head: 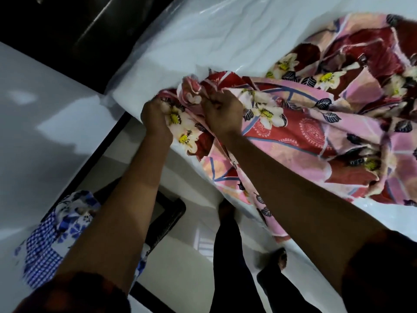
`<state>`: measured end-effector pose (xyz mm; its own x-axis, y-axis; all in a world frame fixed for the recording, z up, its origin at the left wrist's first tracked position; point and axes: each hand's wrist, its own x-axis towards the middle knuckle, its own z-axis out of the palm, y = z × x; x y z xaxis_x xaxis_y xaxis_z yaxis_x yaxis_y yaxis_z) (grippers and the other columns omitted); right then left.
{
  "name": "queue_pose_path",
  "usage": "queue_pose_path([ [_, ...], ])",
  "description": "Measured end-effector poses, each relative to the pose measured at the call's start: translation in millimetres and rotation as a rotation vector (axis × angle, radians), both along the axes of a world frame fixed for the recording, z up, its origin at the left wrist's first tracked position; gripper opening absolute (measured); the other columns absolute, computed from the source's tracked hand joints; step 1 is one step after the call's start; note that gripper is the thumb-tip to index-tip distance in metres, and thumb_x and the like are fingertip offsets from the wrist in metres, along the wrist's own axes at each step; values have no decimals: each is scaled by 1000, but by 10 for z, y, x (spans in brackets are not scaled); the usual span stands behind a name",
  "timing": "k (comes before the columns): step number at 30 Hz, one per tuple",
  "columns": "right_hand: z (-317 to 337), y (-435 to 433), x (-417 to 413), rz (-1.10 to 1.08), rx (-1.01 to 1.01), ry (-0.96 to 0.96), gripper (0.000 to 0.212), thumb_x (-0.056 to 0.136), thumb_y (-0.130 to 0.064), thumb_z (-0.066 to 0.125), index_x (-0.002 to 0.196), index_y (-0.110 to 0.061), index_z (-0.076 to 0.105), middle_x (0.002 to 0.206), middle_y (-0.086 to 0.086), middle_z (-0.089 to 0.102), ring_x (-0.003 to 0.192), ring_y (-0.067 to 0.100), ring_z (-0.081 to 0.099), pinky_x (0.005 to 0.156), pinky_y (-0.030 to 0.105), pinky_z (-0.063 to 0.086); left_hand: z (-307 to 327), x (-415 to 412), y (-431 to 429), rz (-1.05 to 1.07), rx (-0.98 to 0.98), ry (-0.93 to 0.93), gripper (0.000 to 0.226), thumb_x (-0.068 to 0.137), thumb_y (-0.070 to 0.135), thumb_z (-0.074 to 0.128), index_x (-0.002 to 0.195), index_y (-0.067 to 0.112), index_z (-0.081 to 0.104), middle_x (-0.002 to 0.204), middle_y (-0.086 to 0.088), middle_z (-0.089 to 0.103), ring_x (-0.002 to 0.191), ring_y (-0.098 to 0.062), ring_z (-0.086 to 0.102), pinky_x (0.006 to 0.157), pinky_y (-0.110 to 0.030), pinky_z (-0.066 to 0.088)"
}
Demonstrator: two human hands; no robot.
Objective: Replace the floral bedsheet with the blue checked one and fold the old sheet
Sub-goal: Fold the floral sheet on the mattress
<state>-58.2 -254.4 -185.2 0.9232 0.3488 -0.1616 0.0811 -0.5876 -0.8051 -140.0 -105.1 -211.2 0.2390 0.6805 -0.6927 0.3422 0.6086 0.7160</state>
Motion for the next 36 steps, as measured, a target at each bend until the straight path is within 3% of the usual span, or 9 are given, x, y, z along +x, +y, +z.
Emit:
queue_pose_path([
  [2,84,-28,-25,24,41,20,13,81,-20,78,88,-9,79,86,3,69,75,20,64,67,31,53,204,-75,-135,103,-121,-173,28,91,22,53,102,11,75,110,-14,73,105,-36,69,93,-50,56],
  [7,222,82,-79,37,91,43,16,70,-23,89,78,-14,78,81,-5,64,73,13,61,65,22,46,335,-195,-270,67,-88,-273,18,82,19,61,89,12,76,104,-19,71,100,-35,68,99,-51,51],
  [11,218,108,-114,129,7,17,20,73,-24,88,82,-10,78,86,3,71,77,18,63,67,21,47,354,-195,-189,-149,21,-96,27,59,35,72,73,13,68,68,-15,63,69,-35,61,77,-48,53],
  [16,257,-8,-144,376,-149,46,16,75,-14,81,91,-13,79,97,3,76,91,21,70,87,34,56,289,-433,-359,-173,58,-58,32,71,29,70,97,11,72,101,-22,72,98,-39,70,84,-53,56],
  [19,189,-143,-192,655,-433,52,23,79,-16,75,101,-11,77,109,9,73,105,27,67,94,30,49,148,-667,-431,53,-19,19,22,69,23,73,89,15,72,98,-15,74,92,-35,71,83,-51,59],
  [22,105,-266,-300,756,-507,91,36,78,-33,71,106,-11,75,111,11,71,105,31,66,91,31,48,21,-877,-609,11,-148,96,6,82,18,71,88,17,69,94,-13,70,83,-30,68,70,-36,57],
  [29,30,-317,-366,773,-262,-318,50,65,-14,86,110,2,71,107,20,67,92,42,68,83,46,59,-74,-981,-412,-106,-25,167,39,81,43,73,93,7,64,72,-8,68,48,-14,54,45,-21,34],
  [33,-18,-253,-317,820,-287,-319,66,64,-15,90,123,4,65,114,22,65,99,45,66,89,49,55,-82,-900,-92,-31,-130,106,59,72,54,76,107,8,67,90,-8,74,76,-28,58,54,-32,43],
  [36,-141,-255,-367,826,-257,-314,44,71,-19,80,112,-3,73,107,16,66,92,40,67,81,46,59,-44,-783,-4,-14,-221,32,49,81,41,76,116,10,65,107,-11,74,96,-29,70,85,-40,56],
])
